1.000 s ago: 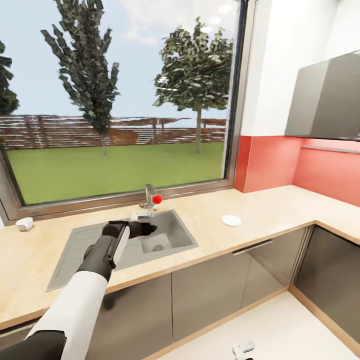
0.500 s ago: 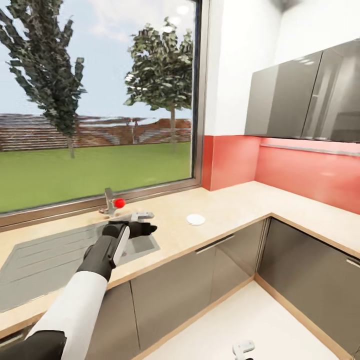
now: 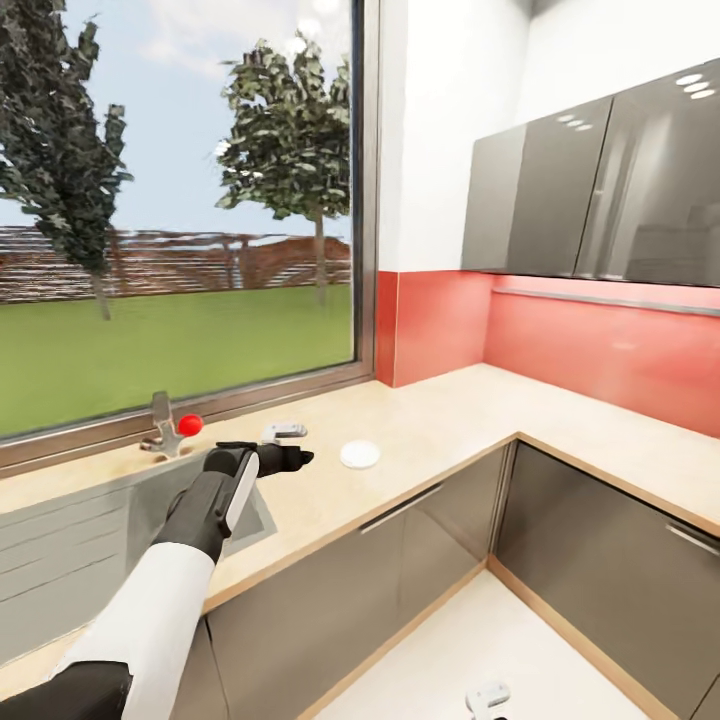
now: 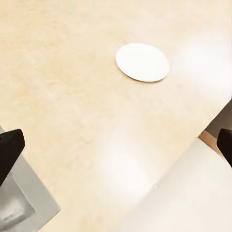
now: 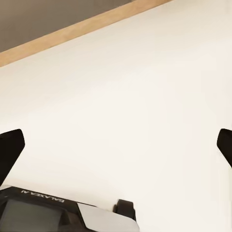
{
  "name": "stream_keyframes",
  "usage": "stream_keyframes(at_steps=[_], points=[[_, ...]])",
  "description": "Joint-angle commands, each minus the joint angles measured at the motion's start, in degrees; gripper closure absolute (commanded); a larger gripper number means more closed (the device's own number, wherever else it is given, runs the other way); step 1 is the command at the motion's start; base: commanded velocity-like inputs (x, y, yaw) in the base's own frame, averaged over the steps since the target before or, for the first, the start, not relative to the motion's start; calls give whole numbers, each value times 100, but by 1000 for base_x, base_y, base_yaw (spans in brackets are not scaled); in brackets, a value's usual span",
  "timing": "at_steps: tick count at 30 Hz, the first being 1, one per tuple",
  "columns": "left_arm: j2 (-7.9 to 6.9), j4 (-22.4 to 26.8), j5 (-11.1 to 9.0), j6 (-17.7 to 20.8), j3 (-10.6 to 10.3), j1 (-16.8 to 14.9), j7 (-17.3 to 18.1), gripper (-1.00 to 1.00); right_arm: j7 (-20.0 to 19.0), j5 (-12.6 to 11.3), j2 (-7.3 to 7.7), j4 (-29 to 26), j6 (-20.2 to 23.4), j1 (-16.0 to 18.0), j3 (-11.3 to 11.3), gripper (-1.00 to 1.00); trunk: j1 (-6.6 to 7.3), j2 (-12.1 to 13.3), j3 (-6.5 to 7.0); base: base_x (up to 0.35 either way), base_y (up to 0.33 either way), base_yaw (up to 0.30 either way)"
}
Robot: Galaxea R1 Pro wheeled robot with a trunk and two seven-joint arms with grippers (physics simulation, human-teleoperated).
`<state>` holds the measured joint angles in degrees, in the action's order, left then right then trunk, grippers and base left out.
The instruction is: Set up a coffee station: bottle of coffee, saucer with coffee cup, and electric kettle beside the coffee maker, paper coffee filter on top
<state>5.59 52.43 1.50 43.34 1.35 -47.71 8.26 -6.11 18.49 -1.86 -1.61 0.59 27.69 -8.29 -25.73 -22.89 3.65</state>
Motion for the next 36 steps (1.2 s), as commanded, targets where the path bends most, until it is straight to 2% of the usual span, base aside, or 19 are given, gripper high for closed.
stream_keyframes(at_steps=[1, 6, 12, 18, 28, 36], points=[[4, 4, 17, 25, 14, -1, 26, -100, -12, 51, 4, -6, 8, 0, -48, -100, -5, -3, -2, 331, -1, -3], [8, 3, 17, -195, 14, 58, 26, -100, 3, 52, 3, -4, 4, 0, -41, -100, -5, -3, -2, 311, -80, 0], [12, 4, 17, -251, 14, 115, 26, -100, 11, 38, 1, -12, 11, 0, -48, -100, -5, -3, -2, 255, -175, 0], [13, 4, 17, -255, 14, 122, 26, -100, 14, 24, 1, -15, 11, 0, -50, -100, -5, -3, -2, 37, -272, 28], [16, 4, 17, -256, 14, 122, 26, -100, 14, 24, 1, -15, 11, 0, -50, -100, -5, -3, -2, 7, -278, 243], [13, 4, 22, -256, 23, 129, 23, -100, 14, 24, 1, -15, 11, 0, -50, -100, -5, -3, -2, 179, -242, 276]])
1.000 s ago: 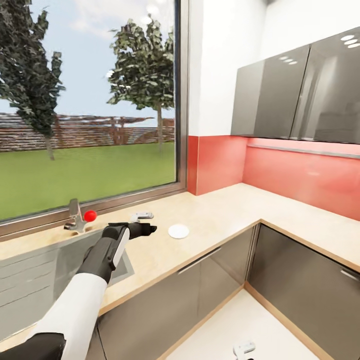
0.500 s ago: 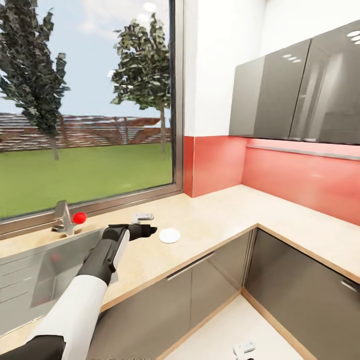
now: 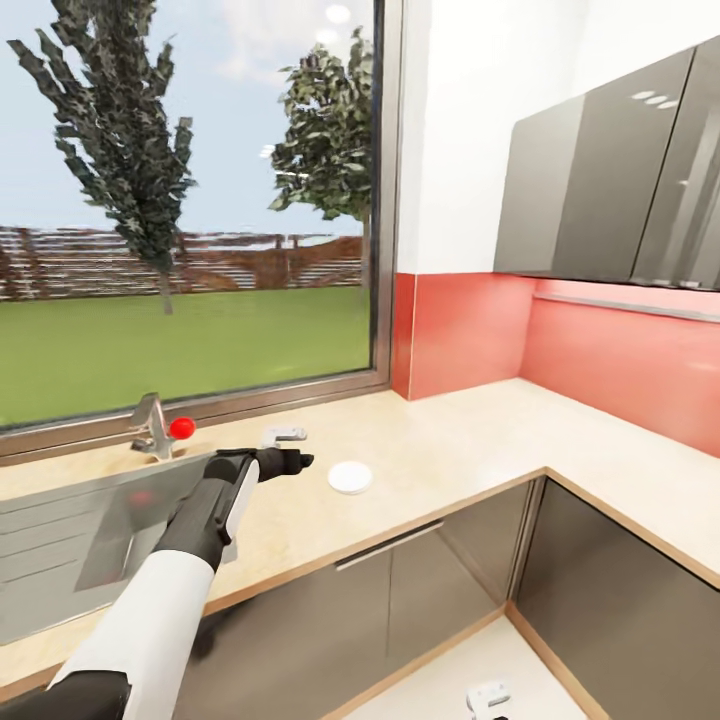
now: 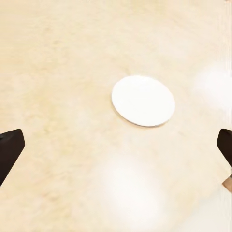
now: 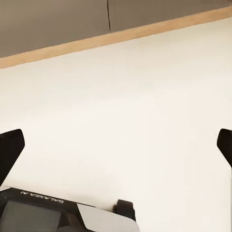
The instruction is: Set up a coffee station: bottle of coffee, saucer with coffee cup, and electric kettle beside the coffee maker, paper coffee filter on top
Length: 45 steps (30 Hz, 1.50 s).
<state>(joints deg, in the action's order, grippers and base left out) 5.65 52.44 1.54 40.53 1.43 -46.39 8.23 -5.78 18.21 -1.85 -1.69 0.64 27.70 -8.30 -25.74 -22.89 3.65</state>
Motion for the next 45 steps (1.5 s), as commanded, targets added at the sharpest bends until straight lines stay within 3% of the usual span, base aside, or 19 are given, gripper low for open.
stream_keyframes(at_steps=[1, 9, 18, 28, 31, 33, 36, 38, 39, 40, 41, 43, 45], points=[[6, 3, 17, 23, 11, -2, 22, -100, -19, 51, -1, -7, 7, -2, -49, -100, -4, -4, -2, 191, -226, 277], [8, -11, 15, 25, 14, -2, 3, -100, -19, 51, 0, -7, 7, -2, -49, -100, -4, -4, -2, 42, -264, 277], [-26, 467, 73, 90, 21, -6, -60, -100, -19, 51, -7, -7, 7, -2, -49, -100, -4, -4, 1, -270, -125, 277], [-44, 458, 82, 60, 57, 49, -74, -100, -50, 42, -9, -108, 9, -2, -73, -100, -4, -4, 27, -225, -12, 170], [-57, 449, 86, 112, 54, 47, -48, -100, -83, 28, -10, -1131, 70, -2, -74, -100, -4, -4, 27, -12, 0, 6], [-86, 446, 83, 150, 61, 39, -34, -100, -185, 26, -19, -1492, 84, -2, -67, -100, -4, -4, 27, -4, 0, 2], [-350, 443, 26, 430, 71, -9, 0, -100, -788, 25, -44, -2020, 141, -2, -54, -100, -4, -4, 27, -1, 0, 1], [-663, 442, -132, 842, 75, -68, 82, -100, -1617, 25, -64, -2653, 565, -2, -51, -100, -4, -4, 27, 0, 0, 0], [-843, 444, -299, 1033, 72, -137, 205, -100, -2167, 23, -71, -3158, 1007, -2, -53, -100, -4, -4, 27, 0, 0, 0], [-912, 442, -366, 1079, 71, -171, 267, -100, -2377, 22, -72, -3365, 1185, -2, -56, -100, -4, -4, 27, 0, 0, 0], [-1095, 434, -534, 1170, 70, -246, 429, -100, -2912, 17, -75, -3910, 1607, -2, -64, -100, -4, -4, 27, 0, 0, 0], [-1285, 429, -681, 1233, 69, -294, 598, -100, -3504, -17, -77, -4567, 1987, -2, -66, -100, -4, -4, 27, 0, 0, 0], [-1372, 426, -747, 1271, 69, -313, 683, -100, -3954, -103, -78, -5114, 2247, -2, -66, -100, -4, -4, 27, 0, 0, 0]])
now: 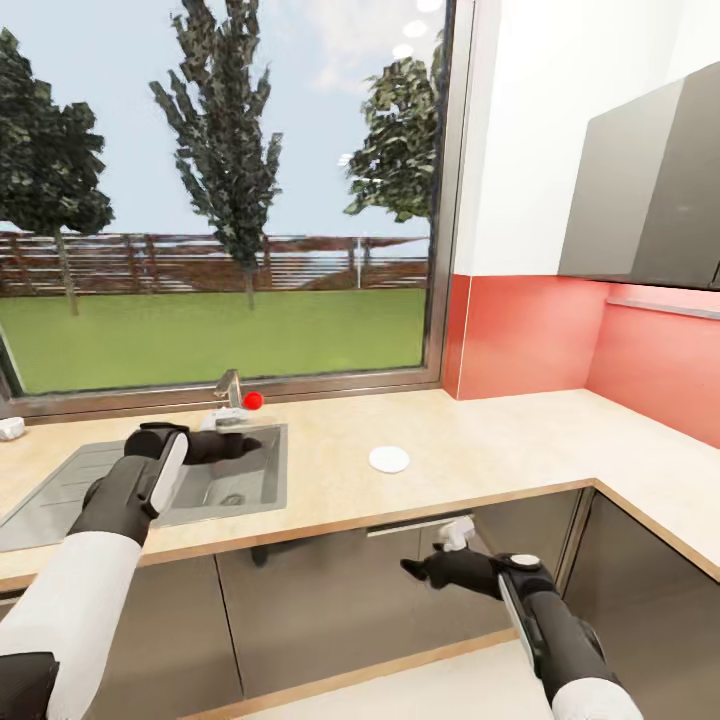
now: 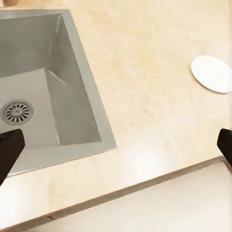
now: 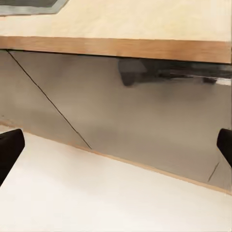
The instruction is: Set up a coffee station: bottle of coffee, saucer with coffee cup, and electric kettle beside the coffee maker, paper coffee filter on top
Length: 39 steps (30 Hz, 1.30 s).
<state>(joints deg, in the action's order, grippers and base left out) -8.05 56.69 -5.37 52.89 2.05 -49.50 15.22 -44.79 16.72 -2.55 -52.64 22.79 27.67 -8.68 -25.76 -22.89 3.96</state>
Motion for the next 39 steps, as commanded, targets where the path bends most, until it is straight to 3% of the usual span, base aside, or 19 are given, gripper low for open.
stream_keyframes(at_steps=[1, 3, 4, 8, 9, 12, 15, 16, 19, 21, 27, 34, 39], points=[[-21, 1, -74, 52, 3, -5, 5, -100, -234, -18, -9, -264, 189, 2, -25, -100, -3, -4, -4, 0, 0, 0], [-32, 1, -89, 125, 0, -9, 23, -100, -462, -140, -9, -618, 524, 2, -22, -100, -3, -4, -4, 0, 0, 0], [-17, 0, -101, 308, -2, -19, 35, -100, -708, -337, -9, -1092, 1078, 2, -18, -100, -3, -4, -4, 0, 0, 0], [20, 0, -110, 442, -3, -37, 41, -100, -976, -641, -9, -1838, 1743, 2, -13, -100, -3, -4, -4, 0, 0, 0], [34, -1, -114, 482, 3, -72, 43, -100, -1043, -815, -13, -2409, 2113, 10, -11, -100, -3, -4, -4, 0, 0, 0], [44, -7, -209, 498, 17, -98, 47, -100, -1054, -874, -23, -2748, 2607, 80, -15, -100, -3, -4, -4, 0, 0, 0], [48, -4, -505, 496, 9, -69, 36, -100, -738, -885, -32, -2824, 3028, 466, -28, -100, -3, -4, -4, 0, 0, 0], [57, 6, -730, 481, -13, -44, 14, -100, 119, -897, -79, -2847, 3182, 954, -35, -100, -3, -4, -4, 0, 0, 0], [123, 18, -781, 477, -18, -37, 14, -100, 433, -903, -88, -2860, 3206, 1226, -40, -100, -3, -4, -4, 9, 0, 0], [255, 28, -786, 465, -22, -35, 8, -100, 536, -903, -88, -2865, 3211, 1325, -77, -100, -3, -4, -4, 157, 0, 0], [505, 65, -734, 445, -36, -26, -19, -100, 584, -899, -72, -2573, 3214, 1368, -344, -100, -3, -4, -4, 271, -66, 0], [533, 32, -724, 441, -35, -24, -27, -100, 601, -876, -30, -2312, 3214, 1372, -413, -100, -3, -4, -4, 246, -210, 0], [533, 18, -773, 434, -24, -18, -21, -100, 603, -872, -27, -1785, 3214, 1373, -415, -100, -3, -4, -4, 235, -254, 0]])
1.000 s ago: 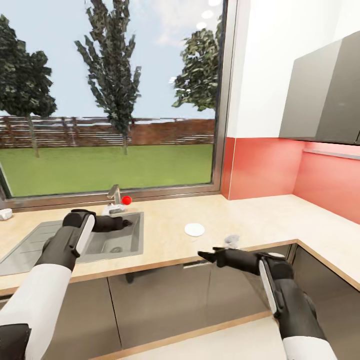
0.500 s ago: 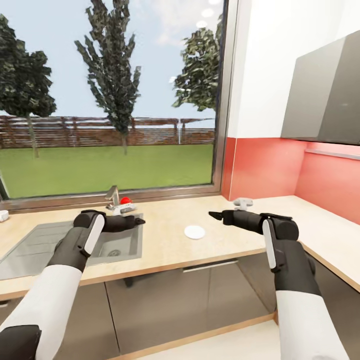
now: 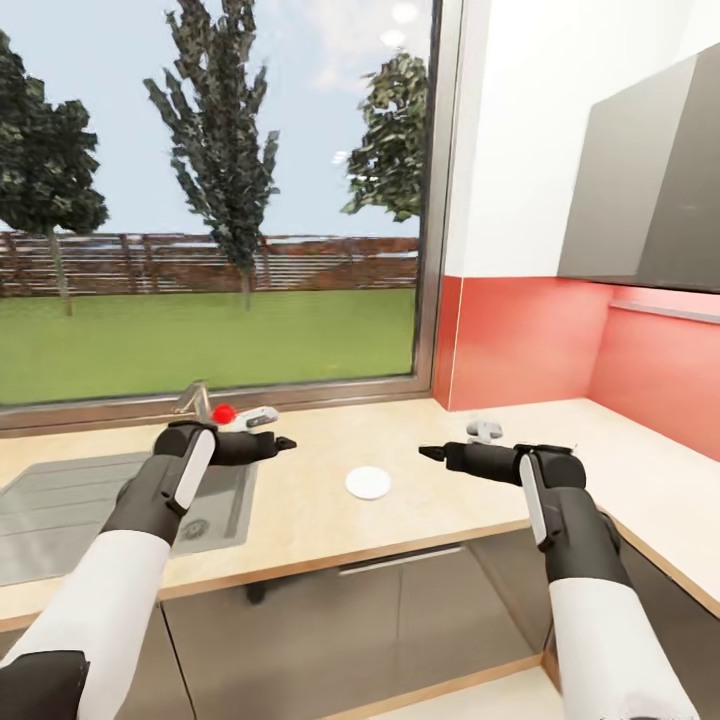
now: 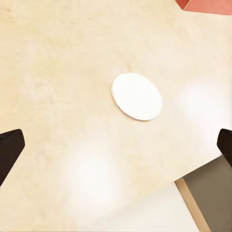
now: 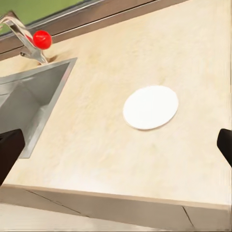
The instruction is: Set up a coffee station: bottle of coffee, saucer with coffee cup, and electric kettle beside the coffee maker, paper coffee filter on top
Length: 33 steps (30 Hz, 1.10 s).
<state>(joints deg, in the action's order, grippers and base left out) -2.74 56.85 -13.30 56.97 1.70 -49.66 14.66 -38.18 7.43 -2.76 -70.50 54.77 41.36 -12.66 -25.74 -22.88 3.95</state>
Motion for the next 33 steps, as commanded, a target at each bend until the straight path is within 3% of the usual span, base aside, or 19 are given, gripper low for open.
stream_keyframes(at_steps=[1, 12, 15, 18, 21, 26, 29, 33], points=[[2, -5, 19, 25, 12, -1, 36, -100, -58, 59, -6, 91, 16, 3, -17, -100, -5, -4, -3, 234, -258, 0], [-8, -71, 10, 39, 26, 9, 60, -100, -101, 73, -31, 1259, 7, 3, 101, -100, -5, -4, -3, 306, -109, 0], [-4, -332, 4, 48, 61, 7, 79, -100, -106, 53, -63, 1469, 7, 3, 512, -100, -5, -4, -3, 334, -3, 0], [5, -514, -32, 57, 78, 2, 73, -100, -108, 37, -150, 1540, 76, 3, 734, -100, -5, -4, -3, 333, -1, 0], [2, -702, -313, 66, 80, 1, 59, -100, -110, 38, -400, 1562, 209, 3, 787, -100, -5, -4, -3, 237, 0, 0], [-21, -1109, -848, 68, 62, 0, 41, -100, -111, -18, -508, 1896, 243, 3, 792, -100, -5, -4, -3, 51, 0, 0], [-15, -1320, -995, 69, 53, 0, 37, -100, -111, -80, -503, 2018, 247, 3, 786, -100, -5, -4, -3, 31, -15, 0], [-10, -1360, -1019, 69, 50, 0, 37, -100, -111, -90, -492, 2050, 249, 3, 783, -100, -5, -4, -3, 179, -118, 0]])
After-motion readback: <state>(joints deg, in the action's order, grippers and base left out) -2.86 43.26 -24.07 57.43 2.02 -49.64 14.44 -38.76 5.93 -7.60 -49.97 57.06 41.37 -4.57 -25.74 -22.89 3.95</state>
